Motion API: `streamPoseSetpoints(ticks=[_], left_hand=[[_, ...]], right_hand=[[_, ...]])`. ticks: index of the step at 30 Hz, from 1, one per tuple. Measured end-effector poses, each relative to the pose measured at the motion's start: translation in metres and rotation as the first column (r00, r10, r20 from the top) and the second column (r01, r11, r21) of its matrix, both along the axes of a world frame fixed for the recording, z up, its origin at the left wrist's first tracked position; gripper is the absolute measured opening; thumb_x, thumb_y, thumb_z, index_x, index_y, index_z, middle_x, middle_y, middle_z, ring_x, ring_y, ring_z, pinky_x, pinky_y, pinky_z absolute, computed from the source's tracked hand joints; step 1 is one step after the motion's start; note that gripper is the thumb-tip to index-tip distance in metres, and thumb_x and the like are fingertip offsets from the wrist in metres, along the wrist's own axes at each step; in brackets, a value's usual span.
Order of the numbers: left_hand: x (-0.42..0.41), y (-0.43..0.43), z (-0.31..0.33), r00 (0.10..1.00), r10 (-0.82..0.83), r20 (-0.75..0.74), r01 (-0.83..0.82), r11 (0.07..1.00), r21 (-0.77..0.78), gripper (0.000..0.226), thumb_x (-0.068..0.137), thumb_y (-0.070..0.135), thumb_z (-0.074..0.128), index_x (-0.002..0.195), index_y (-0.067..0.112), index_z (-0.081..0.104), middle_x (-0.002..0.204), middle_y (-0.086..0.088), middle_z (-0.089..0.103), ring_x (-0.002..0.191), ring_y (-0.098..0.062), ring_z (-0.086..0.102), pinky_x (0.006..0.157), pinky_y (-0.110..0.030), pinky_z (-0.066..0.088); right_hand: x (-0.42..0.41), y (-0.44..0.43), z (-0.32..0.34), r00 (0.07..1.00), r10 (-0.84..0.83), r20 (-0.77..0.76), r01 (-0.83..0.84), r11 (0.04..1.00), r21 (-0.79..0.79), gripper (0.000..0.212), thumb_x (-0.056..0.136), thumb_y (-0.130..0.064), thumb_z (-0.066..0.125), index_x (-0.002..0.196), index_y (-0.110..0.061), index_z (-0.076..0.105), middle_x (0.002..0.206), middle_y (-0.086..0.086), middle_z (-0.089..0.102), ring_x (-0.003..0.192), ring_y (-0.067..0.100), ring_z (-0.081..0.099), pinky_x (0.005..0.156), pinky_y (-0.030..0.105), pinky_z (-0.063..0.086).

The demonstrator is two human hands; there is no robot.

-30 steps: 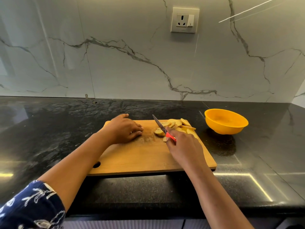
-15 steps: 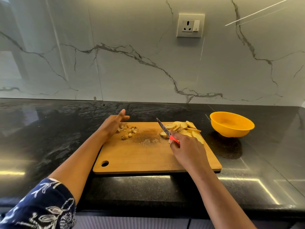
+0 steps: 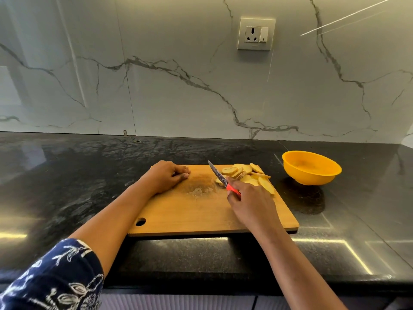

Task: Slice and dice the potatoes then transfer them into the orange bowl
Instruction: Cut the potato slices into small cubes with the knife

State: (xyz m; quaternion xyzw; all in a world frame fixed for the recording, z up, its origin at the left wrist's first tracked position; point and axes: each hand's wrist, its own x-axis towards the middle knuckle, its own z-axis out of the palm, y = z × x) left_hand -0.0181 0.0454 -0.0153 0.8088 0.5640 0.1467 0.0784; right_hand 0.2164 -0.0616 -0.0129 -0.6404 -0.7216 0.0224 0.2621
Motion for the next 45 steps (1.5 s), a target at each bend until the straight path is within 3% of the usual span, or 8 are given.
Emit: streamPoseSetpoints(ticks=[5, 8, 11, 16, 19, 26, 34, 45], left_hand=[[-0.004, 0.004, 0.000, 0.979, 0.079, 0.190, -0.080, 0.997, -0.003, 0.033, 0.089, 0.043, 0.056, 0.116, 0.026, 0.066, 0.100, 0.008, 0.069, 0.054, -0.001, 0.048, 0.058, -0.015, 0.042], [-0.005, -0.003, 0.006, 0.841, 0.129, 0.525, -0.053, 0.986, -0.156, 0.055, 0.079, 0.057, 0.046, 0.118, 0.023, 0.065, 0.113, 0.004, 0.066, 0.090, -0.010, 0.057, 0.080, -0.023, 0.044], [-0.006, -0.005, 0.009, 0.765, 0.118, 0.633, -0.083, 0.993, -0.084, 0.040, 0.091, 0.043, 0.047, 0.119, 0.019, 0.064, 0.124, -0.001, 0.062, 0.121, -0.014, 0.049, 0.097, -0.027, 0.033], [0.004, -0.014, 0.019, 0.853, 0.086, 0.515, -0.174, 0.977, 0.126, 0.024, 0.080, 0.035, 0.069, 0.092, 0.015, 0.074, 0.105, -0.001, 0.071, 0.083, -0.014, 0.066, 0.086, -0.035, 0.053], [0.022, -0.018, 0.031, 0.960, 0.058, 0.273, -0.137, 0.950, 0.280, 0.045, 0.067, 0.063, 0.060, 0.075, 0.020, 0.068, 0.120, 0.003, 0.064, 0.100, -0.016, 0.063, 0.105, -0.052, 0.035], [0.093, -0.015, 0.032, 0.993, -0.089, 0.077, 0.100, 0.982, -0.161, 0.059, 0.081, 0.052, 0.063, 0.129, 0.019, 0.054, 0.124, 0.000, 0.061, 0.110, -0.015, 0.055, 0.092, -0.028, 0.045], [0.097, -0.011, 0.027, 0.966, -0.016, 0.259, 0.072, 0.976, -0.208, 0.051, 0.076, 0.032, 0.075, 0.122, 0.017, 0.058, 0.111, -0.001, 0.063, 0.096, -0.012, 0.057, 0.084, -0.023, 0.047], [0.040, -0.044, 0.026, 0.989, -0.051, 0.140, 0.065, 0.993, -0.094, 0.063, 0.077, 0.029, 0.075, 0.134, 0.025, 0.049, 0.127, 0.003, 0.058, 0.116, -0.012, 0.052, 0.099, -0.027, 0.039]], right_hand=[[0.002, 0.000, -0.001, 1.000, -0.017, 0.008, 0.017, 1.000, 0.001, 0.045, 0.098, -0.037, 0.047, 0.142, -0.035, 0.041, 0.117, -0.009, 0.066, 0.088, 0.006, 0.058, 0.066, 0.017, 0.043], [0.006, 0.000, 0.000, 0.999, -0.021, -0.035, 0.022, 1.000, 0.005, 0.042, 0.099, -0.036, 0.047, 0.141, -0.035, 0.043, 0.113, -0.008, 0.067, 0.078, 0.003, 0.051, 0.053, 0.013, 0.033], [0.014, -0.002, 0.005, 0.995, -0.049, -0.086, 0.050, 0.999, 0.015, 0.044, 0.099, -0.035, 0.047, 0.142, -0.033, 0.042, 0.113, -0.005, 0.067, 0.076, 0.003, 0.047, 0.051, 0.009, 0.029], [0.027, 0.000, 0.006, 0.971, -0.079, -0.225, 0.090, 0.995, 0.039, 0.042, 0.099, -0.035, 0.046, 0.141, -0.032, 0.045, 0.117, 0.003, 0.066, 0.098, 0.018, 0.060, 0.072, 0.028, 0.044], [0.027, 0.000, 0.005, 0.959, -0.096, -0.267, 0.111, 0.993, 0.042, 0.042, 0.098, -0.036, 0.047, 0.141, -0.032, 0.045, 0.117, 0.002, 0.066, 0.100, 0.019, 0.061, 0.080, 0.033, 0.050], [0.026, 0.000, 0.007, 0.953, -0.109, -0.284, 0.126, 0.991, 0.040, 0.044, 0.098, -0.037, 0.047, 0.141, -0.033, 0.044, 0.117, 0.001, 0.066, 0.100, 0.019, 0.061, 0.085, 0.039, 0.052], [0.025, -0.002, 0.008, 0.969, -0.079, -0.233, 0.097, 0.993, 0.068, 0.044, 0.099, -0.034, 0.048, 0.142, -0.031, 0.042, 0.123, 0.000, 0.064, 0.106, 0.015, 0.060, 0.084, 0.029, 0.049], [-0.006, -0.013, 0.008, 0.998, 0.049, -0.037, -0.053, 0.995, -0.090, 0.043, 0.098, -0.034, 0.046, 0.141, -0.032, 0.043, 0.115, -0.005, 0.065, 0.090, 0.010, 0.058, 0.074, 0.026, 0.050]])
